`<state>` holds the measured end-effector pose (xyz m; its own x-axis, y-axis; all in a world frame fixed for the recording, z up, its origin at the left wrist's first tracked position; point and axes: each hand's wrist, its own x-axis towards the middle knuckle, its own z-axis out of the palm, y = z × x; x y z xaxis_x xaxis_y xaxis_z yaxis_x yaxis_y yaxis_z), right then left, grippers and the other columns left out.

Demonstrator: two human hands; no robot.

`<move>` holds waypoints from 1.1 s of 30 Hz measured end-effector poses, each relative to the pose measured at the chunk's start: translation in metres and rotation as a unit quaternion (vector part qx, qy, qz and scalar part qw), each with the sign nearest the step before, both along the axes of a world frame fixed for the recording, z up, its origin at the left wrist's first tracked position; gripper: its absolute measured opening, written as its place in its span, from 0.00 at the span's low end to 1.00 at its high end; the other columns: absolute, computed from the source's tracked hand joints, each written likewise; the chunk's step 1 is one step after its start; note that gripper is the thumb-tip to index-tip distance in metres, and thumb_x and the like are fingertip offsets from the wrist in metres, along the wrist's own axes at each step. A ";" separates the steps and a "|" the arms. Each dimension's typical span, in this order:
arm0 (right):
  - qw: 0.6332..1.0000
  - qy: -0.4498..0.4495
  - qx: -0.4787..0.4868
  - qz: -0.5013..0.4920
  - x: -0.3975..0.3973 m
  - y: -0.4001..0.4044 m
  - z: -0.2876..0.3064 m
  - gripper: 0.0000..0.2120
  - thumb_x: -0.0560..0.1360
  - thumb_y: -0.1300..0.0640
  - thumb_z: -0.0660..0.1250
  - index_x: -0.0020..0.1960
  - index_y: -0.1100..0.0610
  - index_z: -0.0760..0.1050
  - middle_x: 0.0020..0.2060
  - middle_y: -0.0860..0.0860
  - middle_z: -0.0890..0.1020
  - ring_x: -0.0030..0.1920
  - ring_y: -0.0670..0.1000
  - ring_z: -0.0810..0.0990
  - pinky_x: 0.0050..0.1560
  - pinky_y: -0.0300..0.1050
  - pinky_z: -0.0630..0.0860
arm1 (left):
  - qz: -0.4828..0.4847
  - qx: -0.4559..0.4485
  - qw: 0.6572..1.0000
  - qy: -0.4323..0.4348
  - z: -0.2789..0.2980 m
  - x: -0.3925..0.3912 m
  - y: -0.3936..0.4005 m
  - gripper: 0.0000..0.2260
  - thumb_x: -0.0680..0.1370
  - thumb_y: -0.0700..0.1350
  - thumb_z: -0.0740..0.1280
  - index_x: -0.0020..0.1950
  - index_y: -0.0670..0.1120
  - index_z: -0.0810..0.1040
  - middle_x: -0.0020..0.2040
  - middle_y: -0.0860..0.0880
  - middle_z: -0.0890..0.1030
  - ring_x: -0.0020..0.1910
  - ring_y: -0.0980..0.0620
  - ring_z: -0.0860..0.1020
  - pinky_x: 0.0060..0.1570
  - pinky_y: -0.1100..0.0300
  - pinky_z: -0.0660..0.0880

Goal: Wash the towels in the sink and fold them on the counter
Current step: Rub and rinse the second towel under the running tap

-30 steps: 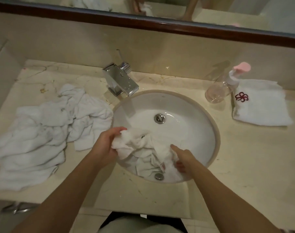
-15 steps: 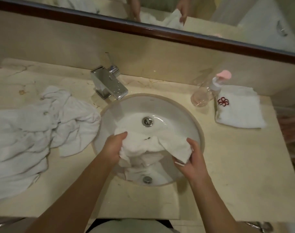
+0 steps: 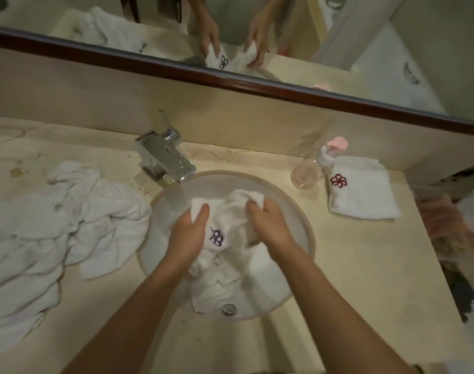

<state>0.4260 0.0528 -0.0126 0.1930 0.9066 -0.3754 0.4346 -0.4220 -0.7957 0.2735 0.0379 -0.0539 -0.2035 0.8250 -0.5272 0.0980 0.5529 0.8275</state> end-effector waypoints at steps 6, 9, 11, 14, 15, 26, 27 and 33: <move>0.980 0.114 -0.079 -0.143 -0.054 -0.033 -0.048 0.20 0.78 0.40 0.58 0.45 0.55 0.77 0.41 0.52 0.81 0.48 0.56 0.81 0.54 0.56 0.78 | -0.009 -0.027 0.998 0.053 0.004 0.039 -0.037 0.21 0.84 0.58 0.54 0.58 0.44 0.79 0.55 0.44 0.82 0.57 0.45 0.79 0.56 0.55 0.72; 0.955 0.192 -0.131 -0.186 -0.052 -0.025 -0.058 0.17 0.80 0.46 0.60 0.51 0.59 0.77 0.42 0.53 0.82 0.45 0.55 0.82 0.47 0.50 0.79 | -0.013 0.006 0.998 0.056 0.003 0.041 -0.044 0.20 0.85 0.54 0.52 0.63 0.44 0.77 0.60 0.44 0.80 0.61 0.46 0.77 0.59 0.58 0.69; 0.979 0.151 -0.114 -0.071 -0.059 -0.027 -0.051 0.14 0.78 0.47 0.61 0.44 0.56 0.78 0.36 0.50 0.81 0.41 0.53 0.81 0.47 0.52 0.78 | 0.036 -0.059 0.996 0.048 -0.013 0.021 -0.014 0.23 0.85 0.55 0.51 0.64 0.41 0.77 0.64 0.41 0.79 0.64 0.42 0.75 0.65 0.52 0.69; 0.993 0.074 -0.088 -0.004 -0.060 -0.016 -0.047 0.13 0.74 0.47 0.60 0.37 0.54 0.74 0.34 0.49 0.78 0.40 0.54 0.77 0.49 0.53 0.76 | 0.020 -0.062 0.997 0.037 -0.012 0.017 -0.006 0.27 0.84 0.59 0.48 0.64 0.42 0.77 0.61 0.47 0.79 0.63 0.45 0.76 0.66 0.54 0.69; 0.993 0.072 -0.084 -0.035 -0.055 -0.005 -0.050 0.14 0.72 0.46 0.58 0.39 0.55 0.75 0.36 0.51 0.80 0.42 0.56 0.78 0.52 0.55 0.78 | -0.029 -0.034 0.998 0.052 -0.011 0.025 -0.017 0.27 0.84 0.59 0.47 0.65 0.43 0.77 0.60 0.46 0.80 0.63 0.46 0.76 0.65 0.55 0.68; 0.974 0.099 -0.153 -0.134 -0.050 0.004 -0.084 0.19 0.70 0.45 0.58 0.45 0.60 0.76 0.42 0.57 0.81 0.45 0.60 0.81 0.54 0.59 0.79 | -0.193 -0.019 0.969 0.150 -0.020 0.021 -0.034 0.22 0.86 0.53 0.46 0.57 0.43 0.75 0.56 0.41 0.81 0.52 0.46 0.77 0.53 0.56 0.70; 0.974 0.110 -0.144 -0.138 -0.055 0.003 -0.083 0.17 0.72 0.46 0.59 0.44 0.60 0.77 0.41 0.57 0.82 0.45 0.60 0.81 0.54 0.59 0.79 | -0.183 -0.021 0.971 0.150 -0.022 0.017 -0.024 0.20 0.86 0.51 0.46 0.58 0.42 0.75 0.56 0.40 0.80 0.53 0.44 0.77 0.54 0.55 0.70; 0.992 0.031 -0.074 -0.098 -0.066 0.015 -0.065 0.14 0.81 0.54 0.58 0.48 0.61 0.77 0.46 0.58 0.81 0.51 0.60 0.79 0.55 0.53 0.75 | -0.142 -0.001 0.983 0.115 -0.011 0.011 0.016 0.25 0.86 0.54 0.47 0.55 0.41 0.79 0.51 0.42 0.82 0.53 0.46 0.79 0.51 0.58 0.70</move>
<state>0.3605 0.0679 -0.0772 0.3321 0.7879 -0.5186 0.2845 -0.6079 -0.7413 0.2843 0.0536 -0.0649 -0.0794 0.8650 -0.4955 0.4333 0.4776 0.7643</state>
